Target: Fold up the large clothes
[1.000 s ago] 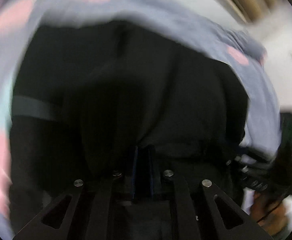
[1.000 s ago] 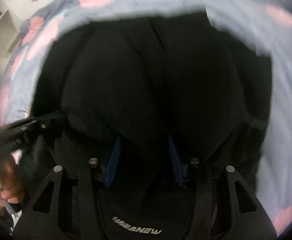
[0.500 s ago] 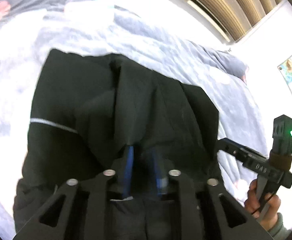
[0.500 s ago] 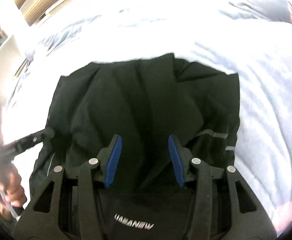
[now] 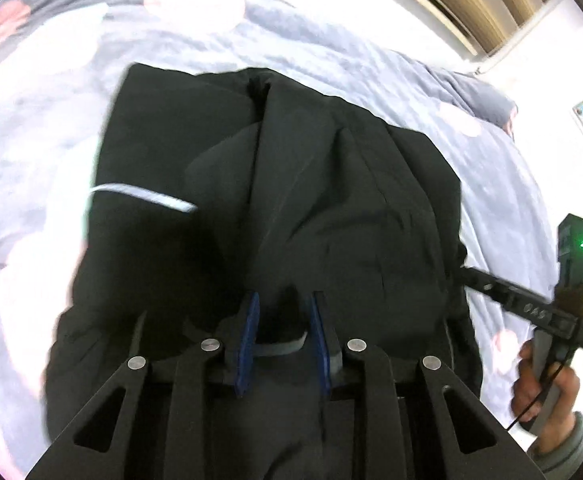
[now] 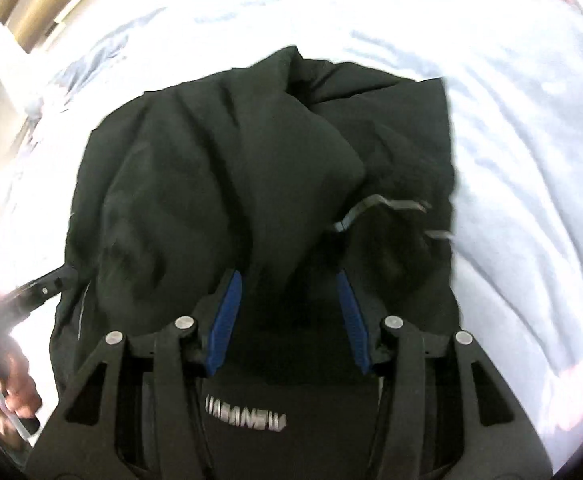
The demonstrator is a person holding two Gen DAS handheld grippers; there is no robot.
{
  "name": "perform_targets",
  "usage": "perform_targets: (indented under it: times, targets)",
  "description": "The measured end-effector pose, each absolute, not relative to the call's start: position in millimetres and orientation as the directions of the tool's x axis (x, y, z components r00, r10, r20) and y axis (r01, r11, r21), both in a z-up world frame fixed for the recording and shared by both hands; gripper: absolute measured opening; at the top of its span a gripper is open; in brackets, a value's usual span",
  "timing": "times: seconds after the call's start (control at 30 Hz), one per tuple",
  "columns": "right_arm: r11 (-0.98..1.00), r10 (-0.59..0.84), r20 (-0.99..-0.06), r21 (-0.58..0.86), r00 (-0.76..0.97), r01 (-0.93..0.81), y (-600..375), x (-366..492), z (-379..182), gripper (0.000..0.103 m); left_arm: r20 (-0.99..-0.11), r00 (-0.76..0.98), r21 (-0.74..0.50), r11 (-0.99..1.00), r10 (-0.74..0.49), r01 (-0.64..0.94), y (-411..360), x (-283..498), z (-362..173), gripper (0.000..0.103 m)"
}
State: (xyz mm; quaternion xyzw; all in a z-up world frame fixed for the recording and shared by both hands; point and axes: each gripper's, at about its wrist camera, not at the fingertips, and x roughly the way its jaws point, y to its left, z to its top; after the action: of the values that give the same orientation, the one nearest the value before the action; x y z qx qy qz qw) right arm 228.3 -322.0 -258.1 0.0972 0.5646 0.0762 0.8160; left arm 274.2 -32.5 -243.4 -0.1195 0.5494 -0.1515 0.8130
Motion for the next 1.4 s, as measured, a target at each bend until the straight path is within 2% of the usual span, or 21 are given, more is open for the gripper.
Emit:
perform_targets:
  times: [0.23,0.57,0.83,0.97,1.17,1.3,1.4]
  targets:
    - [0.970,0.218,-0.907,0.243,0.361,0.024,-325.7,149.1,-225.4,0.054,-0.869,0.386,-0.298,0.950,-0.310,0.091,20.2,171.8,-199.9,0.026]
    - [0.956,0.161,-0.910,0.241,0.382,0.170,-367.8,41.6,-214.8,0.059,-0.872,0.414,-0.320,0.944,-0.261,-0.079,104.2,66.1,-195.0,0.027]
    - [0.940,0.127,-0.931,0.223,0.342,0.259,-382.8,-21.2,-232.3,0.065,-0.905,0.349,-0.324,0.927,-0.245,-0.190,141.2,20.6,-222.7,0.031]
    - [0.939,0.118,-0.945,0.206,0.305,0.275,-384.5,-33.8,-247.2,0.066,-0.897,0.319,-0.395,0.880,-0.307,-0.264,162.6,0.2,-247.3,0.040]
    - [0.927,0.126,-0.962,0.201,0.241,0.316,-392.3,-45.1,-277.7,0.066,-0.888,0.251,-0.454,0.826,-0.386,-0.335,176.7,-12.8,-289.0,0.040]
    - [0.918,0.137,-0.969,0.203,0.207,0.341,-396.5,-51.4,-295.3,0.066,-0.888,0.237,-0.455,0.826,-0.394,-0.332,175.8,-12.7,-301.7,0.040]
    - [0.907,0.174,-0.969,0.227,0.175,0.355,-397.5,-54.9,-311.1,0.066,-0.869,0.235,-0.493,0.796,-0.435,-0.350,180.9,-11.6,-309.7,0.047]
